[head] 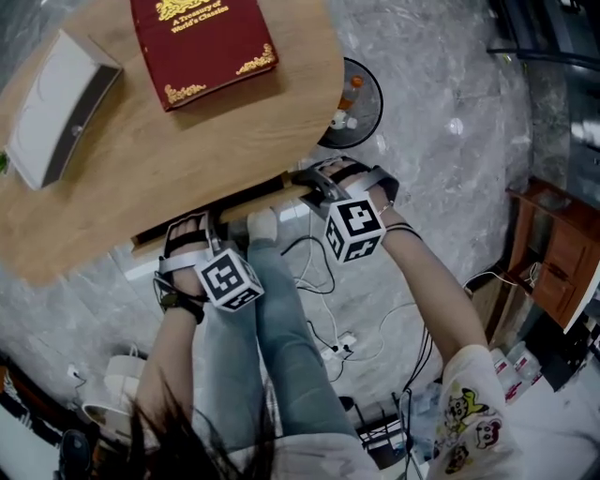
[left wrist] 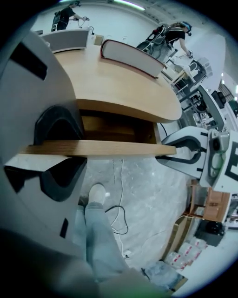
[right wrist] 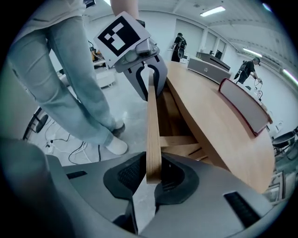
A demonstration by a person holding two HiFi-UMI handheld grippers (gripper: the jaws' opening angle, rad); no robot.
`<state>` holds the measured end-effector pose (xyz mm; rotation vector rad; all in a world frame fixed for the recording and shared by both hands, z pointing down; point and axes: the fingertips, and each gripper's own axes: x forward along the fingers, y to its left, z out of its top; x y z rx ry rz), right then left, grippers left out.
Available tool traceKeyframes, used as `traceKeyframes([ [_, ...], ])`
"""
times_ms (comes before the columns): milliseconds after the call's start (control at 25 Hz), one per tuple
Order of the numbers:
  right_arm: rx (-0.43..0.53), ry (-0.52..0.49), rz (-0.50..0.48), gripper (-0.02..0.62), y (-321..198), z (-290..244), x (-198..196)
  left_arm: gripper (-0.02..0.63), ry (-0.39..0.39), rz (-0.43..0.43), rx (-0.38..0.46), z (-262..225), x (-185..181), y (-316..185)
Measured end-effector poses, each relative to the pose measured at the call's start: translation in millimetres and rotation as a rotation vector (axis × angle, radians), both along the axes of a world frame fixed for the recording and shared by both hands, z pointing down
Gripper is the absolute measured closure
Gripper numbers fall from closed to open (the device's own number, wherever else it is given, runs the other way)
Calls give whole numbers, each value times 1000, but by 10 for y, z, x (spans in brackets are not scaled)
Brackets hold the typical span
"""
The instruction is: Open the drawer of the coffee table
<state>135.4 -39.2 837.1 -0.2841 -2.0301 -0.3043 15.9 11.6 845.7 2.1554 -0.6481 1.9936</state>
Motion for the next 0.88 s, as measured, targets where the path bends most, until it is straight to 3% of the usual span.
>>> traceKeyframes([
  [320,-29,38,-35,532,157,-13,61,537,23,14,-74,-23,63,155],
  [880,-47,97,-36,534,340,13,144,540,46,13,-114,-11,146,334],
])
